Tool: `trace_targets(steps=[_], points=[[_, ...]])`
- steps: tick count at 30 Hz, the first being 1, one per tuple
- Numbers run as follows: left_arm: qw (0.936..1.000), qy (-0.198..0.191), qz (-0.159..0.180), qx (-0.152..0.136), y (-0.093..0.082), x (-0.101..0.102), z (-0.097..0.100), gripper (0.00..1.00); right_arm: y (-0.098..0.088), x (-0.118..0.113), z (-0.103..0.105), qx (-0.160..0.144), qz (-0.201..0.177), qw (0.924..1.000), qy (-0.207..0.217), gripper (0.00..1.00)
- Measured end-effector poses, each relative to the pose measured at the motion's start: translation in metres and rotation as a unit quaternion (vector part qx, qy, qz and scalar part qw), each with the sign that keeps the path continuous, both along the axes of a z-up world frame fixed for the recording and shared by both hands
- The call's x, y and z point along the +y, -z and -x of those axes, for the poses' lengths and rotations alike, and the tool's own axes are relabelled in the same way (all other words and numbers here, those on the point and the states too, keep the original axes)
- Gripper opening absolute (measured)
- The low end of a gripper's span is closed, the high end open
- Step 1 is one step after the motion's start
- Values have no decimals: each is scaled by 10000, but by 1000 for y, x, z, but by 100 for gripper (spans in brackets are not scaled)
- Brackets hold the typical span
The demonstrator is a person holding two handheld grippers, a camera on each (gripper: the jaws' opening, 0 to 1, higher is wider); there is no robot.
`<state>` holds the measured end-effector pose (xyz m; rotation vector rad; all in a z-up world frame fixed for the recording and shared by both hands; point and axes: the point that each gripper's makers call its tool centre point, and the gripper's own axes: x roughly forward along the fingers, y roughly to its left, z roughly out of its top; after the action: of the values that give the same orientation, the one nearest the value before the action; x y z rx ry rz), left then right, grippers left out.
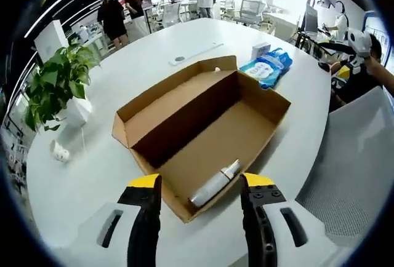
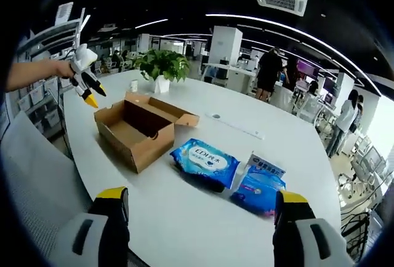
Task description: Operate the shoe box by opening the lid, removing the specified soft item, and placing it in the target area until the item is outside and the box remains undamaged.
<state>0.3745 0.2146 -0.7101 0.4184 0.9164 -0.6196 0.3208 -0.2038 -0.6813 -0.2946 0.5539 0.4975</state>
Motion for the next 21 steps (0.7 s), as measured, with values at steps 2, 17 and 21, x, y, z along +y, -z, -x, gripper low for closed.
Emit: trace_targets(steps=[2,17,21], points=[[10000,20,-44,11,-1,1,-2,57,-2,2,2,-10,-47,10000,-37,99],[9967,662,-304,359,27,16,-25,67,-9,14,21,-169,-88,9997,159,99],[9945,819,-489,429,36,18,-24,68,0,21,32,-132,-9,9999,58,99]])
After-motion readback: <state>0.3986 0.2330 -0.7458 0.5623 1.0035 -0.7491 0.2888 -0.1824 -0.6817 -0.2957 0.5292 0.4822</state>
